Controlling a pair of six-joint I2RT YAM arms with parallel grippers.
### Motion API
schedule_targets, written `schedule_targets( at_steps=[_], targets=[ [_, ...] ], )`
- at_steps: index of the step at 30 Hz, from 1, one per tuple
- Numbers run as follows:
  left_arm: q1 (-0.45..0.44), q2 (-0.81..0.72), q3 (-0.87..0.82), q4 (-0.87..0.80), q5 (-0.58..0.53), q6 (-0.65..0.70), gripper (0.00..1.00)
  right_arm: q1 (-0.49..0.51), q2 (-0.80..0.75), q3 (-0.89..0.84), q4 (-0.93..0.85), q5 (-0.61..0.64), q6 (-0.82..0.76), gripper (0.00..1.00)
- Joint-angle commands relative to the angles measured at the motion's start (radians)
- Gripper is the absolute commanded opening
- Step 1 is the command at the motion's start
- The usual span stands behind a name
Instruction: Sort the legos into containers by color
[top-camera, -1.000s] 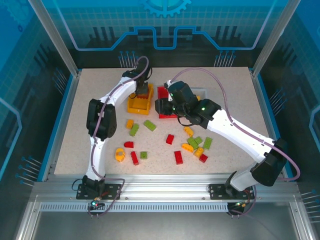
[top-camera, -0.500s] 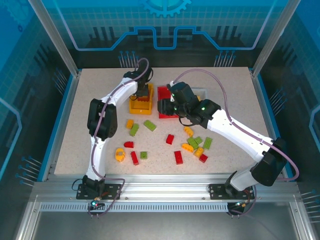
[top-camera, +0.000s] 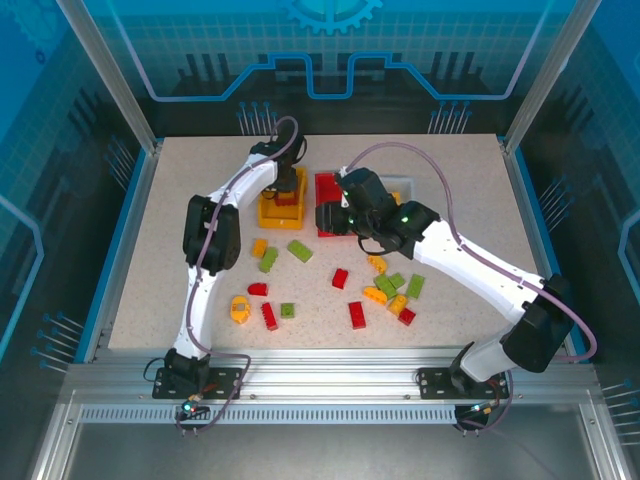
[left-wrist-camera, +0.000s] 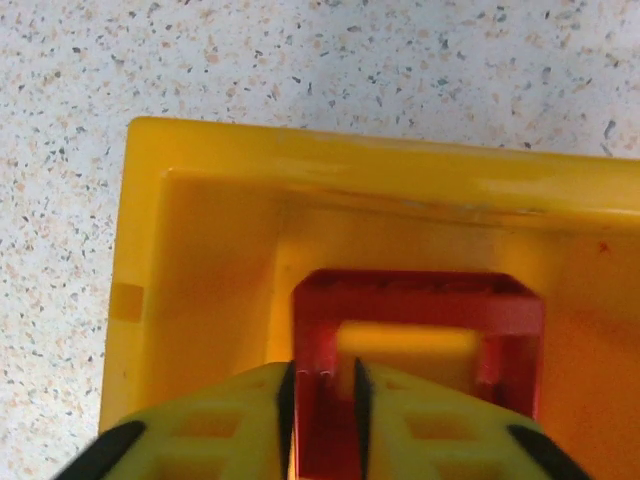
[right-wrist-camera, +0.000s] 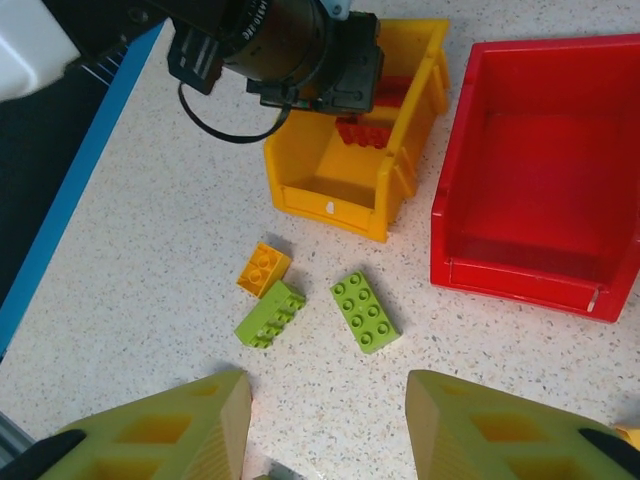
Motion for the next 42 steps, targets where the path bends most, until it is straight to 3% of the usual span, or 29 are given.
schedule_targets(
  at_steps=[1, 9, 15, 18, 25, 33, 42],
  targets=[
    [-0.005, -0.052, -0.001, -0.019, 0.019, -0.019, 0.30, -0.018, -0.035, -0.034, -0.029, 0.017, 0.014, 0.47],
    [-0.037, -0.219, -0.064, -0.025, 0.042, -0.060, 0.39, -0.091, -0.151, -0.146, -0.114, 0.059, 0.021, 0.49],
    [-0.100, -0.490, -0.303, 0.073, 0.122, -0.121, 0.54, -0.206, -0.271, -0.278, -0.264, 0.097, 0.088, 0.53],
    [-0.165, -0.669, -0.502, 0.171, 0.216, -0.170, 0.60, -0.295, -0.306, -0.360, -0.353, 0.089, 0.161, 0.55],
    [-0.470, -0.944, -0.856, 0.362, 0.314, -0.288, 0.72, -0.416, -0.247, -0.482, -0.324, 0.029, 0.184, 0.60],
    [-0.721, -1.021, -0.963, 0.372, 0.249, -0.395, 0.73, -0.472, -0.053, -0.482, -0.240, -0.011, 0.167, 0.60],
    [-0.773, -1.035, -0.971, 0.388, 0.249, -0.427, 0.72, -0.488, 0.061, -0.529, -0.193, -0.010, 0.207, 0.58]
  ],
)
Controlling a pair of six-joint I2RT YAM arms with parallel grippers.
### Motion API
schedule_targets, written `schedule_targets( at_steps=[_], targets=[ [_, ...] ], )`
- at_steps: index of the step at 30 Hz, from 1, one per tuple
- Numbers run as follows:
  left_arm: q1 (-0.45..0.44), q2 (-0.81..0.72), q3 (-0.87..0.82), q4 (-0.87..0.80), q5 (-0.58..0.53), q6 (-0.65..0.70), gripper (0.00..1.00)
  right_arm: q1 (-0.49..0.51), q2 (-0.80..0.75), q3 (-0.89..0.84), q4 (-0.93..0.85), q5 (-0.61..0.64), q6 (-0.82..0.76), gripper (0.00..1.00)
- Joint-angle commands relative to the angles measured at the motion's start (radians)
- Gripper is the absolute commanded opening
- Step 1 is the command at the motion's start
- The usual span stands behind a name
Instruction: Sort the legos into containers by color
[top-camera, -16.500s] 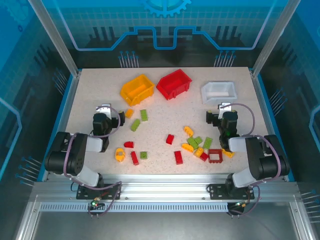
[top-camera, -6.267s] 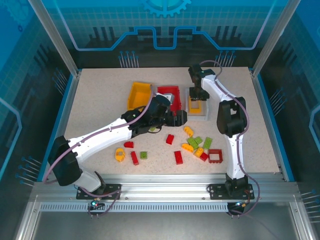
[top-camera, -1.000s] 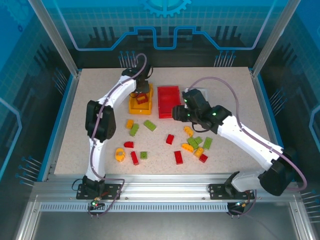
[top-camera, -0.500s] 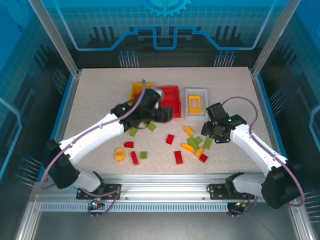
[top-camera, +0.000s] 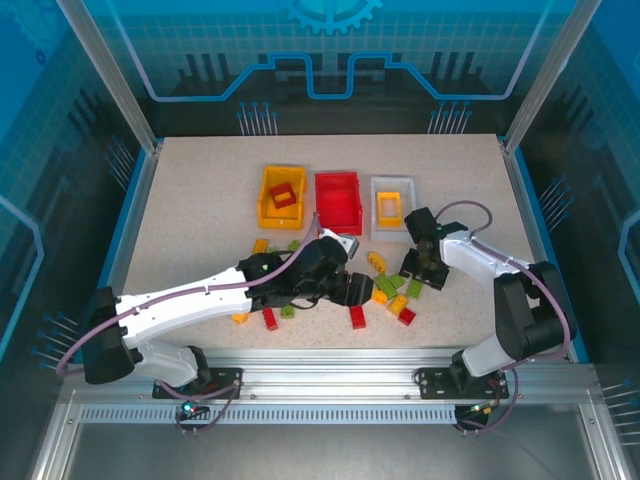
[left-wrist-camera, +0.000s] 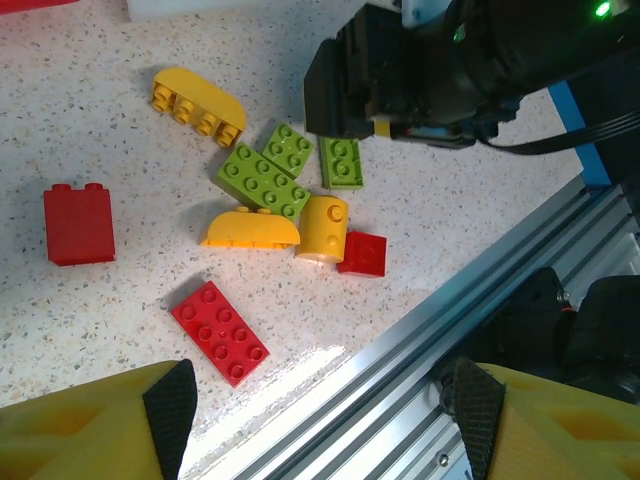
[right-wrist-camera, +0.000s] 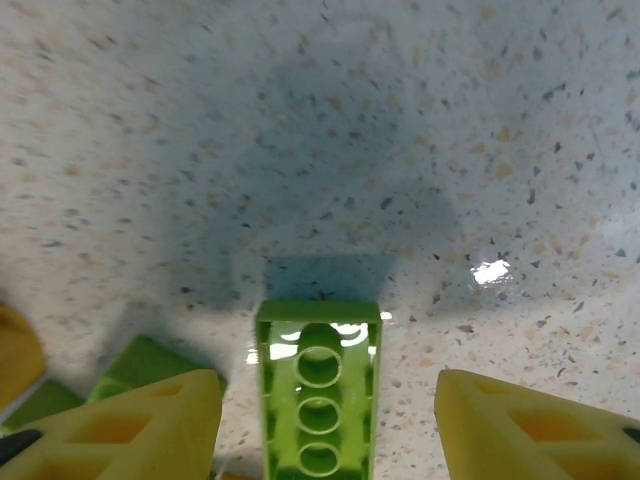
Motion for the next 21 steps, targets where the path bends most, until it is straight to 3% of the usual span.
schedule_targets(
  at_steps=[1, 12, 16, 18, 21],
  targets=[
    [-0.006, -0.027, 0.006, 0.017, -0.024, -0.023, 0.72, -0.013, 0.026, -0.028, 0.020, -0.009, 0.038, 0.58],
    [-0.007, -0.038, 0.000, 0.014, -0.037, -0.018, 0.70, -0.009, 0.042, -0.049, 0.055, -0.027, 0.066, 0.45],
    [-0.007, -0.067, -0.009, 0.001, -0.082, -0.024, 0.70, -0.017, 0.039, -0.054, 0.086, -0.049, 0.069, 0.32],
    [-0.006, -0.089, -0.011, -0.027, -0.139, -0.034, 0.71, -0.007, 0.003, -0.048, 0.078, -0.019, 0.067, 0.26],
    [0.013, -0.113, 0.012, -0.126, -0.238, -0.063, 0.72, 0.082, -0.108, 0.011, 0.006, 0.128, 0.043, 0.24]
  ],
)
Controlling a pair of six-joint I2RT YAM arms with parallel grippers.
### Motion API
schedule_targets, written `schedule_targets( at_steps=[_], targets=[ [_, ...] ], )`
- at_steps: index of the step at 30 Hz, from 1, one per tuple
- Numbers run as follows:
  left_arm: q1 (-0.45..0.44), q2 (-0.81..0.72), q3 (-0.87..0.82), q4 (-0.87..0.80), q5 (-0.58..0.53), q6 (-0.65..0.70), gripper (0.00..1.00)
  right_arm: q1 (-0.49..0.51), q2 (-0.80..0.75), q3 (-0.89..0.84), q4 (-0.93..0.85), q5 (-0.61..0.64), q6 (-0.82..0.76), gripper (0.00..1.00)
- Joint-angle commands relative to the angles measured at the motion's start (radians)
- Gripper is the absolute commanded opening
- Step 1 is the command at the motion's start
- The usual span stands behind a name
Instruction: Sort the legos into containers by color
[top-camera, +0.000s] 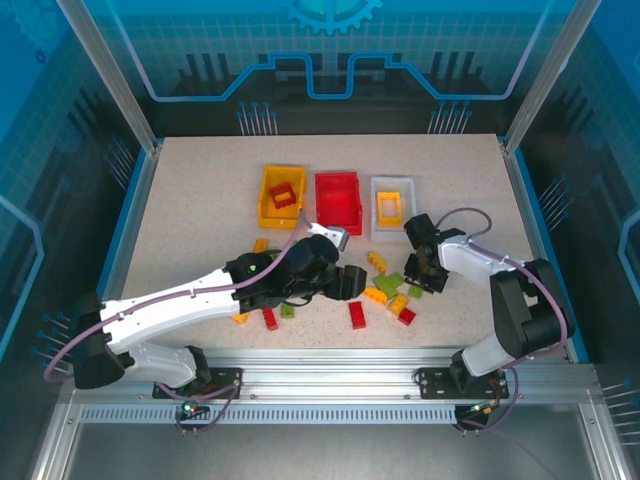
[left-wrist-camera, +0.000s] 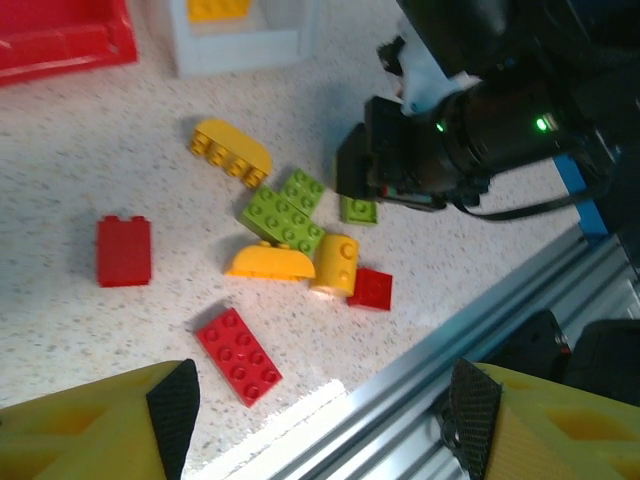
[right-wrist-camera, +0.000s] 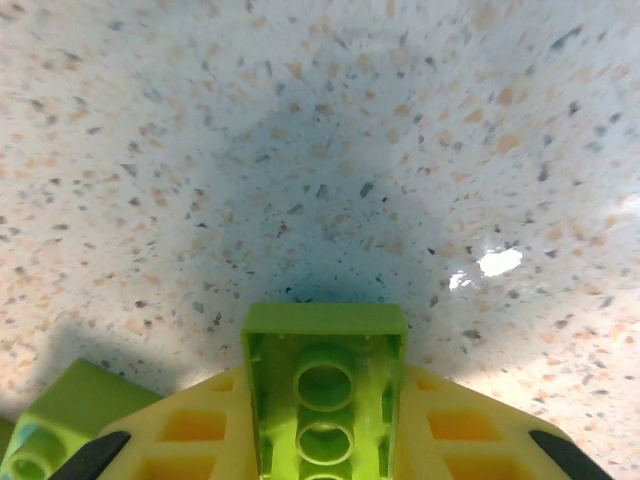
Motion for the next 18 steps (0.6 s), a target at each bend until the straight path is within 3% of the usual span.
schedule_targets(
  at_steps=[1, 4, 7, 12, 18],
  targets=[
    [0.021, -0.047, 0.018, -0.120, -0.138, -0.041, 0.72, 0.099, -0.119, 0.104, -0.065, 0.154, -0.028, 0.25],
    [0.085, -0.078, 0.027, -0.155, -0.154, -0.041, 0.73, 0.226, -0.123, 0.242, -0.091, 0.257, -0.097, 0.26],
    [0.186, -0.089, 0.038, -0.169, -0.116, -0.031, 0.73, 0.295, -0.009, 0.392, -0.047, 0.227, -0.179, 0.27],
    [0.325, -0.079, 0.070, -0.167, -0.074, 0.007, 0.74, 0.302, 0.291, 0.703, -0.032, 0.128, -0.249, 0.25],
    [0.396, -0.026, 0.131, -0.159, -0.046, 0.050, 0.74, 0.258, 0.624, 1.091, -0.139, 0.051, -0.283, 0.25]
  ],
)
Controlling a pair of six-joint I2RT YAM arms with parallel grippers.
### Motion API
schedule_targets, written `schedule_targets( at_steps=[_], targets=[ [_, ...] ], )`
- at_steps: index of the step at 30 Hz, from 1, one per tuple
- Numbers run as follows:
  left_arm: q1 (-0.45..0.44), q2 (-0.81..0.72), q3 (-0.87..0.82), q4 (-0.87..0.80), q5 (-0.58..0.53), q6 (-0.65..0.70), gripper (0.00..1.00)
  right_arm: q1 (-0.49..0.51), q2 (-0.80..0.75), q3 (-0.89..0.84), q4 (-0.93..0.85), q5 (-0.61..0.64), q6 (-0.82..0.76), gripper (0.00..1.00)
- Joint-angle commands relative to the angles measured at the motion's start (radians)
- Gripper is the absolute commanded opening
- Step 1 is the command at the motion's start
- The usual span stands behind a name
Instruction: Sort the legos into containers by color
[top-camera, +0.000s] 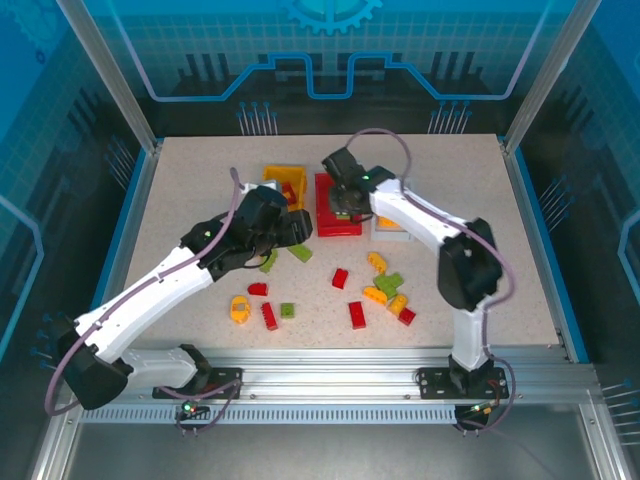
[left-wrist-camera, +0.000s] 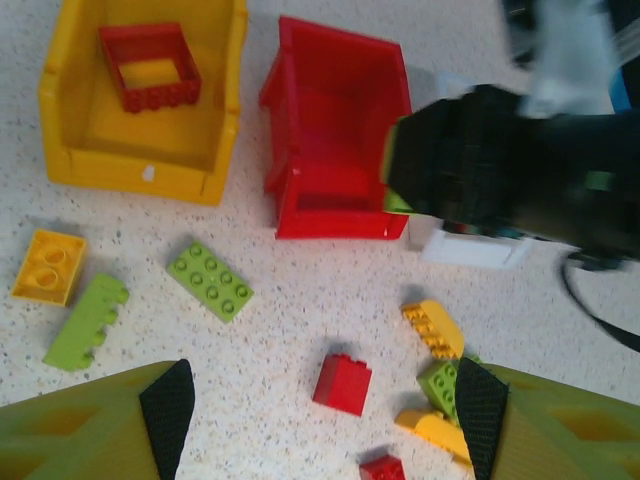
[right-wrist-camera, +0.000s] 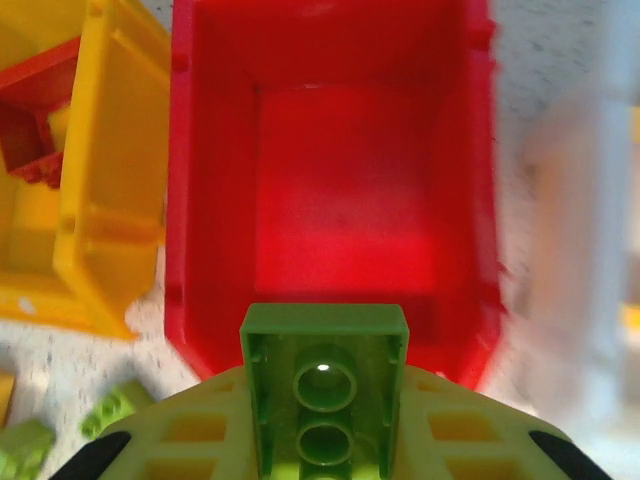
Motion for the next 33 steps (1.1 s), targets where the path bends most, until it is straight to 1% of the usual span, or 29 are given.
schedule_targets(
  at_steps=[1, 7, 8, 10, 14, 18, 21, 23, 25, 27, 29, 30, 33],
  targets=[
    [0.020, 0.036, 0.060, -0.012, 0.029, 0.050, 0.74, -0.036, 0.137, 0.183, -0.103, -0.058, -0.045, 0.25],
    [0.039, 0.059, 0.074, -0.036, 0.026, 0.074, 0.74, -0.085, 0.362, 0.436, -0.191, -0.124, -0.033, 0.27],
    [0.042, 0.059, 0.069, -0.044, 0.022, 0.076, 0.74, -0.091, 0.383, 0.459, -0.196, -0.139, -0.033, 0.29],
    [0.043, 0.053, 0.056, -0.054, 0.016, 0.083, 0.74, -0.091, 0.403, 0.487, -0.197, -0.152, -0.044, 0.35],
    [0.044, 0.037, 0.012, -0.088, -0.005, 0.093, 0.74, -0.091, 0.400, 0.524, -0.223, -0.167, -0.052, 0.46],
    [0.048, 0.019, -0.045, -0.127, -0.015, 0.087, 0.74, -0.083, 0.324, 0.498, -0.227, -0.159, -0.051, 0.56],
    [0.048, 0.003, -0.093, -0.165, -0.028, 0.067, 0.73, -0.071, 0.239, 0.480, -0.248, -0.133, -0.051, 0.54],
    [0.050, -0.001, -0.124, -0.201, -0.039, 0.041, 0.73, -0.052, 0.159, 0.426, -0.246, -0.099, -0.051, 0.53],
    [0.055, 0.001, -0.159, -0.226, -0.041, 0.002, 0.73, -0.023, 0.050, 0.317, -0.208, -0.062, -0.053, 0.53],
    [0.076, 0.001, -0.211, -0.225, -0.022, -0.040, 0.73, 0.020, -0.088, 0.154, -0.129, -0.043, -0.052, 0.53],
    [0.104, -0.001, -0.266, -0.188, 0.022, -0.088, 0.73, 0.070, -0.212, -0.018, -0.035, -0.047, -0.060, 0.55],
    [0.120, 0.000, -0.294, -0.164, 0.053, -0.112, 0.73, 0.100, -0.274, -0.115, 0.023, -0.063, -0.073, 0.56],
    [0.164, 0.012, -0.339, -0.133, 0.093, -0.234, 0.73, 0.190, -0.425, -0.365, 0.183, -0.125, -0.113, 0.58]
  ],
)
